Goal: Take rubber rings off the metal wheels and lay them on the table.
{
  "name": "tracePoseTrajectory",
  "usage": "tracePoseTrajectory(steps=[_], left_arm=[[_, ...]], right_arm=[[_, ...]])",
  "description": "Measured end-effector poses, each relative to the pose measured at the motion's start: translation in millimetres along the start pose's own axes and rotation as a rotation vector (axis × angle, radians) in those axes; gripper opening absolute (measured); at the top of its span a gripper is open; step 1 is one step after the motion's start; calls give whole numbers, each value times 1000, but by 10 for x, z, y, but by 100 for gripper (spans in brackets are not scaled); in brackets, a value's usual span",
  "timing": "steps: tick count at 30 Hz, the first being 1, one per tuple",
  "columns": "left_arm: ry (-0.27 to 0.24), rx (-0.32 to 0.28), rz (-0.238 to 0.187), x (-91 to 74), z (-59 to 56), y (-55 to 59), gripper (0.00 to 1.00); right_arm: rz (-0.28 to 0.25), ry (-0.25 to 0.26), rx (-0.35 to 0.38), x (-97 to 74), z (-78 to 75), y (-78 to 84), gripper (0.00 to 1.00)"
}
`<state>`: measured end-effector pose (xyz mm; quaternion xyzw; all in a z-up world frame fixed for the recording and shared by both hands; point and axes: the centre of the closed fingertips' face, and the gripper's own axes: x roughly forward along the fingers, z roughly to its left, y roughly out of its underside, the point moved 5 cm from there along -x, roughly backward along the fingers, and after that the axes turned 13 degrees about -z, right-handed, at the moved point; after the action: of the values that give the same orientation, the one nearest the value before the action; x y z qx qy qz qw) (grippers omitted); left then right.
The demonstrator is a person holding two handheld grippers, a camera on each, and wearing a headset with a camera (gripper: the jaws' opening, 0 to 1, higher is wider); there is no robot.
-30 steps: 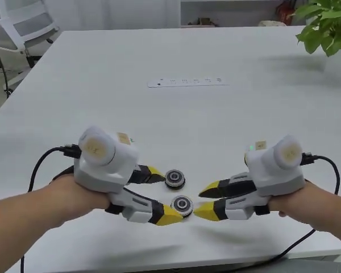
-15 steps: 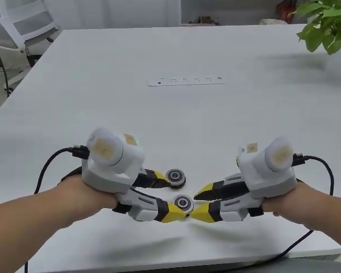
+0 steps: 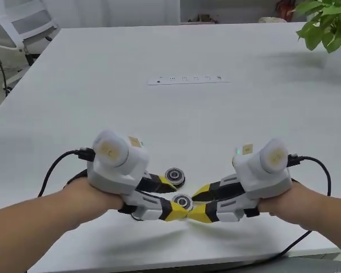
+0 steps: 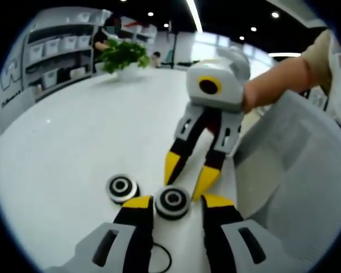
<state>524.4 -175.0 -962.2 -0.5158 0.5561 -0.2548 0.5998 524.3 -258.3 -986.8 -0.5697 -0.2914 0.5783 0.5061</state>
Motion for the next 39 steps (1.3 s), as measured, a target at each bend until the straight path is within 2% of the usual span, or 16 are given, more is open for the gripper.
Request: tracePoseTrajectory(steps=[7, 16, 26, 34, 39], left_arm=[[9, 4, 10, 42, -25, 31, 29], [-8, 18, 6, 58, -10, 46, 20], [-38, 120, 13, 67, -22, 68, 14], [-43, 116, -5, 54, -13, 74, 14], [-45, 115, -7, 52, -13, 74, 14]], right_arm=[[-3, 3, 5, 3, -7, 6, 21], [-3, 1, 6, 14, -2, 13, 20], [-12, 3, 8, 25, 4, 24, 21], [-7, 4, -23, 15, 9, 31, 18], [-13, 10, -15, -5, 8, 40, 16]])
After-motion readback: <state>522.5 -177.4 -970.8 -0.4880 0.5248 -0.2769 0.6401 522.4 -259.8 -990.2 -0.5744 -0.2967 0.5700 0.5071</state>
